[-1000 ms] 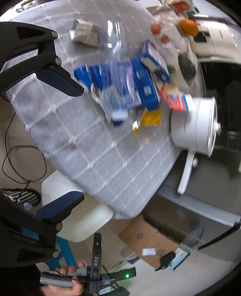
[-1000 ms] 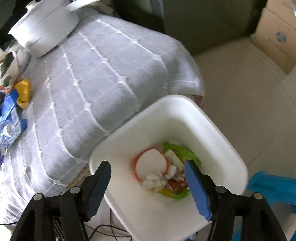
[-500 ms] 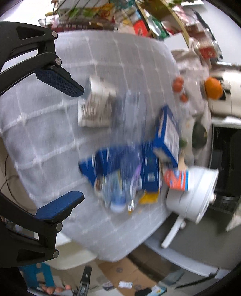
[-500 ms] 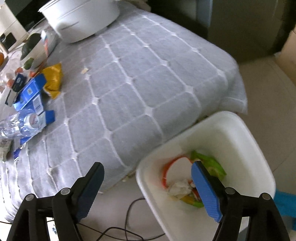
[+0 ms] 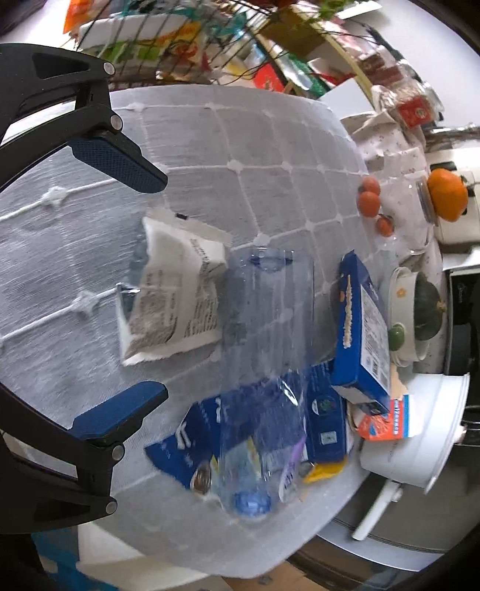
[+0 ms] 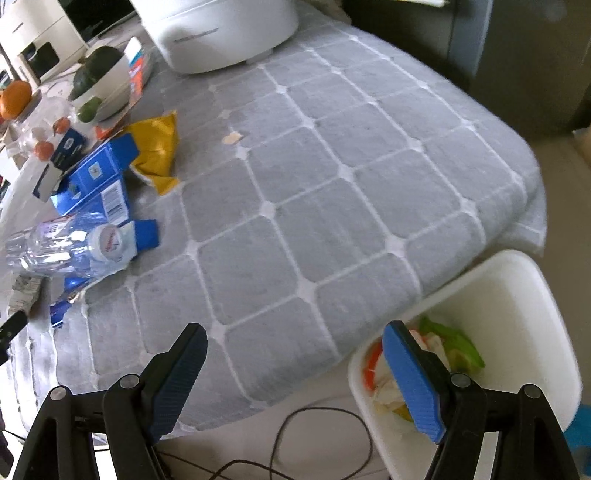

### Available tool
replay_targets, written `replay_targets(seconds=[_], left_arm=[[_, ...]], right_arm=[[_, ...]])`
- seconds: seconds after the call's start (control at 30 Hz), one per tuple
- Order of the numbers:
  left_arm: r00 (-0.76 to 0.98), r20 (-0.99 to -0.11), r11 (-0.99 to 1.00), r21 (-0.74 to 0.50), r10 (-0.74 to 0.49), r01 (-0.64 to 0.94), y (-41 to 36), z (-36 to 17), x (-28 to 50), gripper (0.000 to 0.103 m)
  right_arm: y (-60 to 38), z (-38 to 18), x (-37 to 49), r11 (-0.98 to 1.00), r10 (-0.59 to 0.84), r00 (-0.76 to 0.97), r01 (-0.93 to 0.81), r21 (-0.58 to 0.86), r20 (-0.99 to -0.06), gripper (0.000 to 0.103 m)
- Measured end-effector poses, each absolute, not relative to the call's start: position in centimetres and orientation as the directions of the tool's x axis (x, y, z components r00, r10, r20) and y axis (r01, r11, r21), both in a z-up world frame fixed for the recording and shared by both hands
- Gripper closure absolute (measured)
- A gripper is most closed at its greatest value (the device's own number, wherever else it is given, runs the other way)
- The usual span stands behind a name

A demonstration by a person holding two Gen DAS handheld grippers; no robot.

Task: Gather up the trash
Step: 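Return to the table and grasp the white printed wrapper with the left gripper, then grasp the clear water bottle by its cap with the right gripper while the left holds the wrapper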

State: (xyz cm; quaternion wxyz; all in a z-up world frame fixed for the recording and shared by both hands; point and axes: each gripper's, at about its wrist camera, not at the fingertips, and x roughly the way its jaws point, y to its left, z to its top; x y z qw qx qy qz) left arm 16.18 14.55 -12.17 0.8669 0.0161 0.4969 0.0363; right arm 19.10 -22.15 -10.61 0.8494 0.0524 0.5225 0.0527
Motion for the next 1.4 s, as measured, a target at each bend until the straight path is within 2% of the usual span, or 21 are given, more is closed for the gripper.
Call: replay_targets(seconds=[0.07,0.1,0.2,0.27,0.33,0.37,0.53,0.7,0.9,1.1,1.23,1.3,1.4], left_arm=[[0.491,-0.868,0.997,0.056,0.073,-0.048,14.8,-12.8,16.7,0.002],[0.487,-0.871,0.998,0.048,0.065,-0.047,14.9,-13.0,16.9,0.006],[0.472,-0.879,0.998,0.042,0.058,-0.044,15.2,-13.7,17.3,0.025],[0.487,-0.872,0.999,0.036,0.051,-0.04,15.3,-13.5,17.4,0.031],[0.5,-0.865,0.999,0.028,0.044,-0.038,15.3,-13.1,17.4,0.047],[0.511,-0.859,0.999,0.022,0.039,-0.04,15.3,-12.7,17.3,0.049],[0.531,-0.847,0.999,-0.032,-0.003,-0.044,15.8,-11.6,16.8,0.075],[0.535,-0.843,0.994,-0.098,-0.056,-0.049,16.8,-10.3,16.1,0.089],[0.564,-0.82,0.985,-0.162,-0.1,-0.06,18.2,-8.7,14.8,0.089],[0.589,-0.794,0.969,-0.235,-0.148,-0.073,19.8,-7.4,13.2,0.089],[0.605,-0.778,0.958,-0.275,-0.17,-0.085,20.8,-6.4,12.3,0.089],[0.606,-0.775,0.953,-0.289,-0.178,-0.09,21.1,-6.2,12.1,0.089],[0.605,-0.773,0.948,-0.305,-0.19,-0.092,21.3,-5.9,11.8,0.089]], right_arm=[[-21.4,-10.6,19.3,0.988,0.149,0.447,-0.044,0.145,-0.882,0.02],[-20.9,-10.6,19.5,0.988,0.154,0.447,-0.051,0.147,-0.881,0.02],[-19.7,-10.5,19.9,0.986,0.165,0.451,-0.067,0.151,-0.877,0.02],[-18.8,-10.4,20.2,0.986,0.168,0.457,-0.075,0.15,-0.874,0.02],[-17.9,-10.4,20.7,0.986,0.169,0.463,-0.084,0.146,-0.87,0.02],[-17.5,-10.4,20.8,0.985,0.171,0.465,-0.088,0.146,-0.869,0.02],[-14.9,-10.4,21.8,0.981,0.193,0.474,-0.123,0.153,-0.859,0.02],[-11.9,-10.2,22.4,0.969,0.233,0.492,-0.195,0.154,-0.839,0.02],[-7.8,-10.5,23.4,0.931,0.296,0.482,-0.337,0.137,-0.825,0.02],[-7.8,-11.3,24.9,0.915,0.317,0.478,-0.382,0.13,-0.819,0.02],[-9.1,-11.0,25.1,0.899,0.358,0.47,-0.407,0.162,-0.807,0.026],[-9.1,-10.8,24.8,0.88,0.359,0.465,-0.458,0.127,-0.81,0.029],[-7.8,-11.4,23.7,0.824,0.307,0.457,-0.567,-0.008,-0.835,0.03]])
